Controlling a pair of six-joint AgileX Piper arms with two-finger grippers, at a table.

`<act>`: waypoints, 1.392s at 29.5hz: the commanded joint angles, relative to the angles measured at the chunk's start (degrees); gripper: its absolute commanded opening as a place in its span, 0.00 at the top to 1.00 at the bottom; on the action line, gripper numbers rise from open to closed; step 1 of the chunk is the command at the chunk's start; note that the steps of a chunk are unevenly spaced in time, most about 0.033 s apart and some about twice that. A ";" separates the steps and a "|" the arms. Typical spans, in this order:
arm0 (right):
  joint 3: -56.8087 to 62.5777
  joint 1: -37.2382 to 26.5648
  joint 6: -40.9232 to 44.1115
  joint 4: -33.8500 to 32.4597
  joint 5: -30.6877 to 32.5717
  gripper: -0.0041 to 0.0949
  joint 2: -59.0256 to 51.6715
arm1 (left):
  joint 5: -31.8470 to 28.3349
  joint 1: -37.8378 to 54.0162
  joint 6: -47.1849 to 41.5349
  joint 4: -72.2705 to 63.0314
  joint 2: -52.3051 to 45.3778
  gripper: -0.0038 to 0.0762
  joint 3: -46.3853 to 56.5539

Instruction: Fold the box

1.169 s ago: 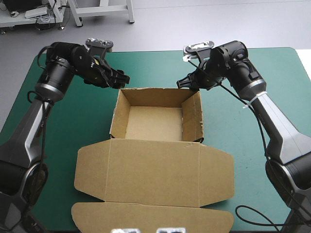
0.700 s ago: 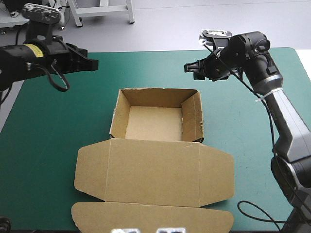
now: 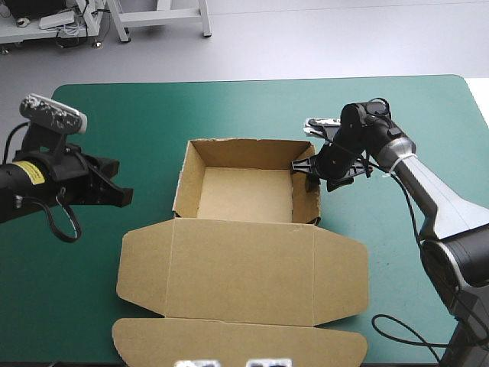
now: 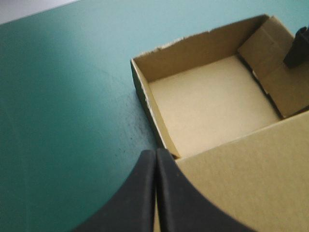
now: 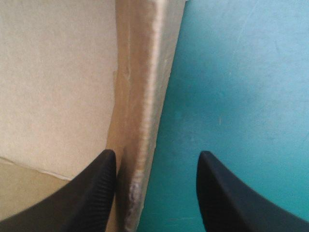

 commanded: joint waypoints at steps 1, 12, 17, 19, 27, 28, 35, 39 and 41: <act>1.99 -0.28 -4.67 4.13 -0.82 0.56 -3.05 | 1.27 -0.25 0.16 -0.37 -3.83 0.96 5.92; 3.22 -0.80 -4.60 4.58 -2.49 0.98 -3.27 | 0.77 -0.25 -0.06 -0.50 -11.87 0.96 22.27; 2.71 -6.26 -3.89 4.40 -0.69 0.98 -5.52 | 0.28 -0.25 -0.63 -0.50 -15.41 0.96 27.32; 2.71 -10.08 -3.89 4.07 0.44 0.98 -7.13 | -0.04 -0.25 -0.63 -0.50 -16.68 0.96 28.66; 2.71 -28.30 -6.00 -5.63 2.97 0.98 -15.48 | -1.34 -0.25 -0.63 -0.50 -17.87 0.96 29.65; 2.71 -30.51 -6.66 -6.26 2.97 0.98 -16.08 | -1.50 -0.25 -0.63 -0.50 -17.87 0.96 29.65; 2.71 -48.94 -8.99 -7.61 2.73 0.98 -16.51 | -1.22 -0.25 -1.61 -0.72 -17.87 0.96 29.65; 2.71 -54.78 -8.22 -8.08 0.86 0.98 -14.89 | -1.12 -0.25 -1.75 -0.72 -17.87 0.96 29.65; 2.81 -55.64 -8.22 -9.71 -0.60 0.98 -14.25 | -1.23 -0.25 -2.01 -0.72 -17.87 0.96 29.65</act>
